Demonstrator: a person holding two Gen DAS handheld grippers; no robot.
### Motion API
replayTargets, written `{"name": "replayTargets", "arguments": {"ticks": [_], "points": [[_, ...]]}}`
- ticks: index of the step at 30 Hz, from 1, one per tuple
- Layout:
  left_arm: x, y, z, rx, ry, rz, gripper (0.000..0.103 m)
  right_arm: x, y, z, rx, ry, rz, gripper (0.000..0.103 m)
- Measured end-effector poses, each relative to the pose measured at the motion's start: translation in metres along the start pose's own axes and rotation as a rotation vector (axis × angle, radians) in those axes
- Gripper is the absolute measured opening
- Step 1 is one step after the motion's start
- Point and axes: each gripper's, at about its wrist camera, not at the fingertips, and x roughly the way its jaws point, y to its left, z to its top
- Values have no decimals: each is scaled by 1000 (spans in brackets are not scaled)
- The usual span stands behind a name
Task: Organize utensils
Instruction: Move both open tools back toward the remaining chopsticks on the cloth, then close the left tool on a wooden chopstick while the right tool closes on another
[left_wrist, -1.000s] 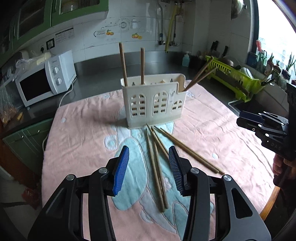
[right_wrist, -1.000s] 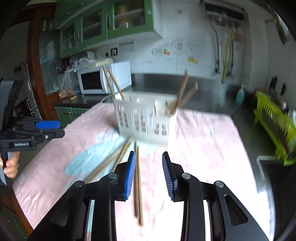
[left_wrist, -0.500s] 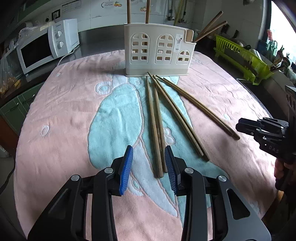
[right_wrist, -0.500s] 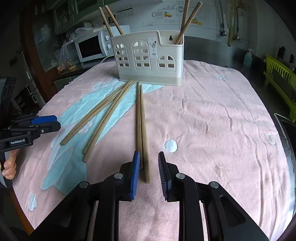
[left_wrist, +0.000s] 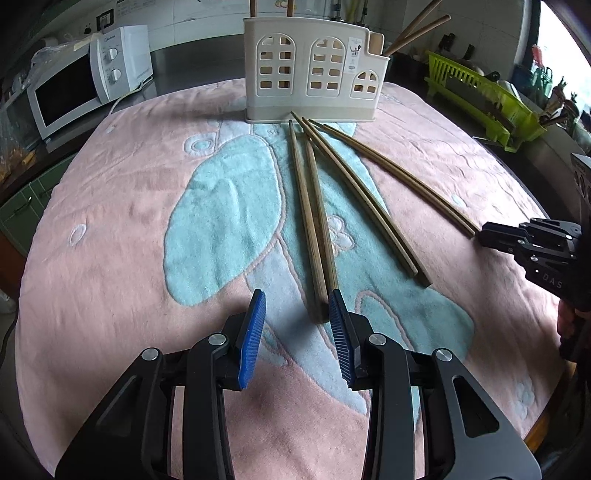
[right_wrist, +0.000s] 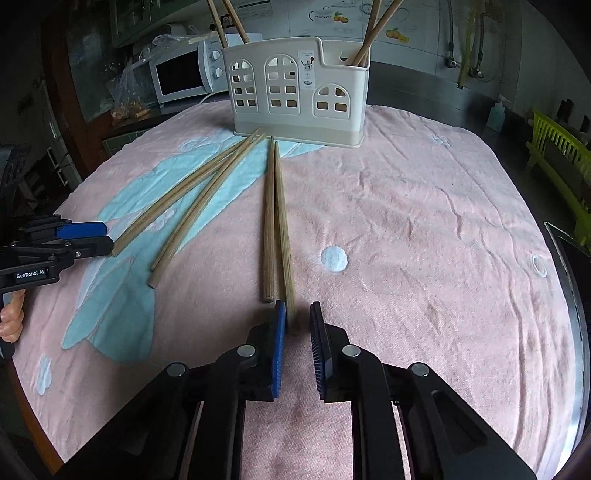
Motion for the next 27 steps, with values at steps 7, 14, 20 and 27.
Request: {"name": "replayTargets", "arguments": {"ticks": [7, 14, 20, 27], "points": [[5, -2, 9, -12, 0, 3, 29, 3, 2, 3, 1, -1, -12, 13], [19, -5, 19, -31, -4, 37, 24, 6, 3, 7, -5, -5, -15, 13], [27, -12, 27, 1, -14, 65, 24, 14, 6, 13, -13, -6, -10, 13], [36, -21, 36, 30, -28, 92, 18, 21, 7, 21, -12, -4, -8, 12]]}}
